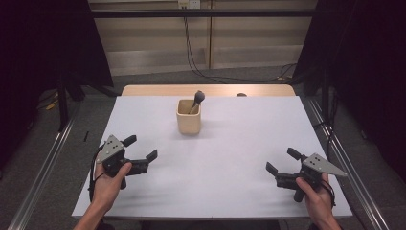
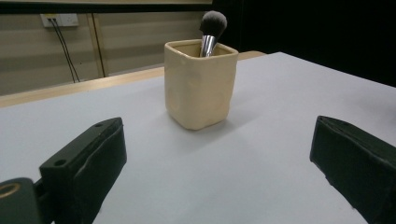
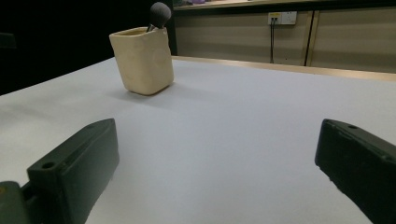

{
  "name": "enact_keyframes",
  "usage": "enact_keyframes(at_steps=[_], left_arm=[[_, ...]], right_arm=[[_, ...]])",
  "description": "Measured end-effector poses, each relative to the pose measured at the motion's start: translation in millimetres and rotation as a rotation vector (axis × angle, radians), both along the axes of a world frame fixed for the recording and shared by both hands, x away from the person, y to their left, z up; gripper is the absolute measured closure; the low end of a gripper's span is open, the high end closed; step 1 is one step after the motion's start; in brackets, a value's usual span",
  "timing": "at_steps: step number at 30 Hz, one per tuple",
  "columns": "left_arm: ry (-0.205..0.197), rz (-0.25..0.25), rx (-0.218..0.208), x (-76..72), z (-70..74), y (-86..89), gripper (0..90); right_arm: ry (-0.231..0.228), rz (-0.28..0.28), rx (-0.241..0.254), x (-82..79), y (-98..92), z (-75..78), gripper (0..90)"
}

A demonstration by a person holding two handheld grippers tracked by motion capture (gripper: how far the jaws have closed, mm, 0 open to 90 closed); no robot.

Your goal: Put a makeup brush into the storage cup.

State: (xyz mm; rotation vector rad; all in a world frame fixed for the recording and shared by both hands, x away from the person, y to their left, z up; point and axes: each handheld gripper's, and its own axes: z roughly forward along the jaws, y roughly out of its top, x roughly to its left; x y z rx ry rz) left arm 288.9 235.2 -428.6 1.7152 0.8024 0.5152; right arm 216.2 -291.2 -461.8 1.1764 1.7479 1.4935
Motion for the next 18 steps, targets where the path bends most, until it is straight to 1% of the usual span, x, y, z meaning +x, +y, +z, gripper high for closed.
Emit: enact_keyframes(at_steps=[1, 2, 4, 6, 7, 8, 13, 14, 15, 18], left_arm=[[-0.003, 0.004, -0.006, -1.8, -0.6, 0.9, 3.7], [0.003, 0.01, -0.007, -3.9, -0.9, 2.0, 3.7], [-0.003, 0.019, -0.003, -8.1, -1.0, 4.8, 3.6], [-0.002, 0.017, -0.005, -12.3, -1.3, 7.0, 3.4], [-0.003, 0.012, 0.001, -13.7, -1.8, 7.9, 3.3], [0.004, 0.007, 0.011, -15.2, -2.6, 8.5, 3.1], [0.017, 0.012, 0.017, -22.7, -5.6, 12.3, 3.1], [0.01, 0.021, 0.019, -24.3, -6.0, 13.5, 3.1], [0.017, 0.025, 0.01, -26.3, -6.6, 14.3, 3.1], [0.027, 0.04, 0.013, -31.1, -9.4, 18.5, 3.1]], right_arm=[[-0.001, -0.002, 0.0, -0.1, 0.0, 0.0, 0.0], [0.0, -0.003, 0.002, -0.4, 0.1, 0.2, 0.0], [0.0, -0.002, 0.0, -0.6, 0.1, 0.2, 0.0], [0.0, -0.001, -0.003, -0.9, 0.0, 0.1, 0.0], [-0.001, -0.002, -0.003, -1.1, -0.2, 0.1, 0.0], [-0.002, -0.006, 0.001, -1.2, -0.1, 0.1, 0.0], [-0.002, -0.008, -0.003, -1.7, -0.8, 0.2, 0.0], [-0.003, -0.008, -0.003, -1.8, -0.7, 0.2, 0.0], [-0.003, -0.007, -0.002, -1.9, -0.7, 0.2, 0.0], [-0.003, -0.009, -0.002, -2.0, -0.9, 0.0, 0.0]])
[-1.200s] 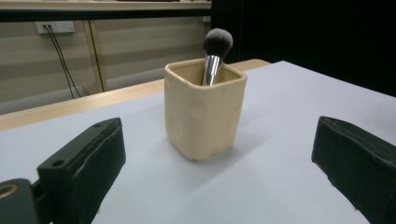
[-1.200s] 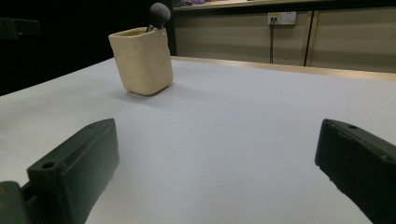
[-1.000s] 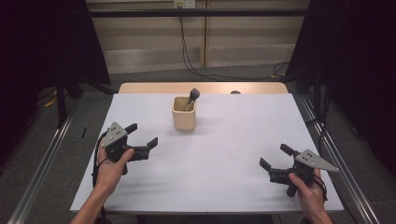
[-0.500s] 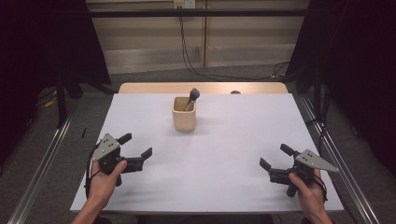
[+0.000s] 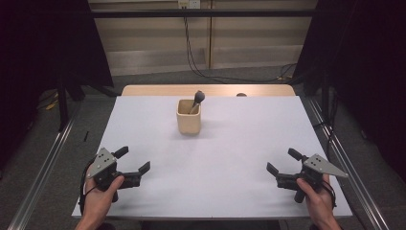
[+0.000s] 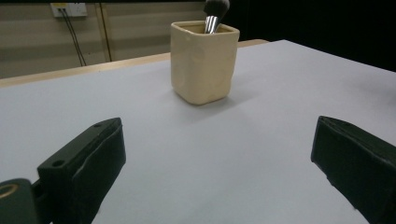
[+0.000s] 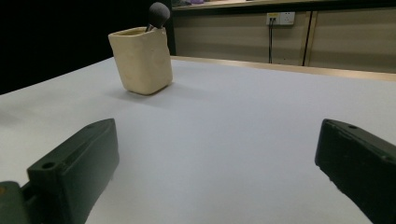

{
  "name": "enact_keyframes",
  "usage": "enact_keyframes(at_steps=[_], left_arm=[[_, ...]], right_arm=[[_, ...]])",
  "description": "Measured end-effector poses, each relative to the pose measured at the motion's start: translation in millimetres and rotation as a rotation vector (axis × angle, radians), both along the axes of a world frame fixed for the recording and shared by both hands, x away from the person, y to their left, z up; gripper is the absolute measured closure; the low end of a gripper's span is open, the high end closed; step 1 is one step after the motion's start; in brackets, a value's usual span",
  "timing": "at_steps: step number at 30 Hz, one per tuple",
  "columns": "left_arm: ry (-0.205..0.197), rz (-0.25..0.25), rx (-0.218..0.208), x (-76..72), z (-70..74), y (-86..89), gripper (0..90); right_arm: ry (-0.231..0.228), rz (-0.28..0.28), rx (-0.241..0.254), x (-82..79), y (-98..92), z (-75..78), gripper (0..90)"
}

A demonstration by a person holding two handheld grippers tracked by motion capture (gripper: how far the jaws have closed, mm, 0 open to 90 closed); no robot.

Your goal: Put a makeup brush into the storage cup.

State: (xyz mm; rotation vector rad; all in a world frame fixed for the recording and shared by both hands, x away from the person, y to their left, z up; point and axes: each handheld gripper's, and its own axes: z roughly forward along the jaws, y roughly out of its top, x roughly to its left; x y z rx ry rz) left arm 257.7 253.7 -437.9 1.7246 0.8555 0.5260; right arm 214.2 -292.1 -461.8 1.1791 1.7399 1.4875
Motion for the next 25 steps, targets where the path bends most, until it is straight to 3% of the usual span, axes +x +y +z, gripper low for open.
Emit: enact_keyframes(at_steps=[4, 9, 14, 19, 25], left_arm=[[0.018, 0.014, -0.005, -3.6, -5.8, 3.6, 3.1], [0.004, 0.021, -0.009, -7.7, -7.0, 7.4, 3.1], [-0.002, 0.011, 0.023, -13.0, -7.9, 7.1, 3.1], [-0.005, 0.038, 0.005, -13.9, -6.6, 10.7, 3.1], [-0.002, 0.03, 0.007, -13.0, -6.6, 11.6, 3.1]], right_arm=[[0.0, 0.0, -0.001, 0.0, -0.1, -0.1, 0.0], [0.001, 0.0, 0.0, -1.0, -0.5, 0.2, 0.0], [0.002, -0.001, -0.005, -1.0, -1.1, 0.0, 0.0], [0.0, -0.005, -0.008, -0.8, -1.6, -0.2, 0.0], [0.003, -0.001, -0.01, -0.7, -1.4, -0.3, 0.0]])
